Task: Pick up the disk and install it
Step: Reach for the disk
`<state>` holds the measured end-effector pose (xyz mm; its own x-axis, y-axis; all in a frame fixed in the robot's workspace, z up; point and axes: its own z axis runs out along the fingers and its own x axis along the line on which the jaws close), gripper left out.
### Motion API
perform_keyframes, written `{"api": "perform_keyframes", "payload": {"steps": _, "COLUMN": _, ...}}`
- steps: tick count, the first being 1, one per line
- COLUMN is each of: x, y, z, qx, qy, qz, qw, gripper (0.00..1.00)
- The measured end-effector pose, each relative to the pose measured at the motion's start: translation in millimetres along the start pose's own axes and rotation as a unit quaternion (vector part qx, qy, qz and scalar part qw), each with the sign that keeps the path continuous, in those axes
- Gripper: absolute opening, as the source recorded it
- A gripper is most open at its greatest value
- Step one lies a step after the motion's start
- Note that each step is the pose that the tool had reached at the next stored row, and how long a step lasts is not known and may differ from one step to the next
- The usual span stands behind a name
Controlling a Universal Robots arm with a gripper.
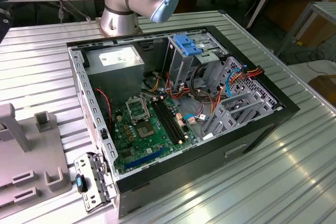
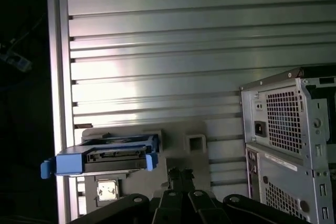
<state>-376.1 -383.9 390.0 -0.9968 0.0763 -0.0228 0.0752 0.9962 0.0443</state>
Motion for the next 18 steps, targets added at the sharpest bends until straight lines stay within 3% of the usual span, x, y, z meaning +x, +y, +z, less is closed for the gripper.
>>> {"api": "perform_keyframes", "payload": {"steps": 5, "x": 26.3, "y": 3.5, "z": 1.0, "qx": 0.0000, "qy": 0.0002, "qz": 0.000, "qw": 1.0000, "gripper": 0.11}}
{"api": "perform_keyframes", "payload": {"steps": 8, "x": 50.1, "y": 3.9, "z": 1.7, "qx": 0.0001, "qy": 0.0004, "qz": 0.000, "qw": 1.0000, "gripper": 0.11}}
{"api": "perform_keyframes", "payload": {"steps": 12, "x": 73.9, "y": 2.0, "z": 2.8, "qx": 0.0001, "qy": 0.0003, "qz": 0.000, "qw": 1.0000, "gripper": 0.11}}
{"api": "perform_keyframes", "payload": {"steps": 13, "x": 85.0, "y": 1.2, "z": 2.8, "qx": 0.0001, "qy": 0.0004, "qz": 0.000, "qw": 1.0000, "gripper": 0.11}}
{"api": "perform_keyframes", "payload": {"steps": 14, "x": 90.6, "y": 0.8, "z": 2.9, "qx": 0.0000, "qy": 0.0003, "qz": 0.000, "qw": 1.0000, "gripper": 0.11}}
{"api": "perform_keyframes", "payload": {"steps": 18, "x": 92.0, "y": 0.7, "z": 2.7, "qx": 0.0001, "qy": 0.0003, "qz": 0.000, "qw": 1.0000, "gripper": 0.11}}
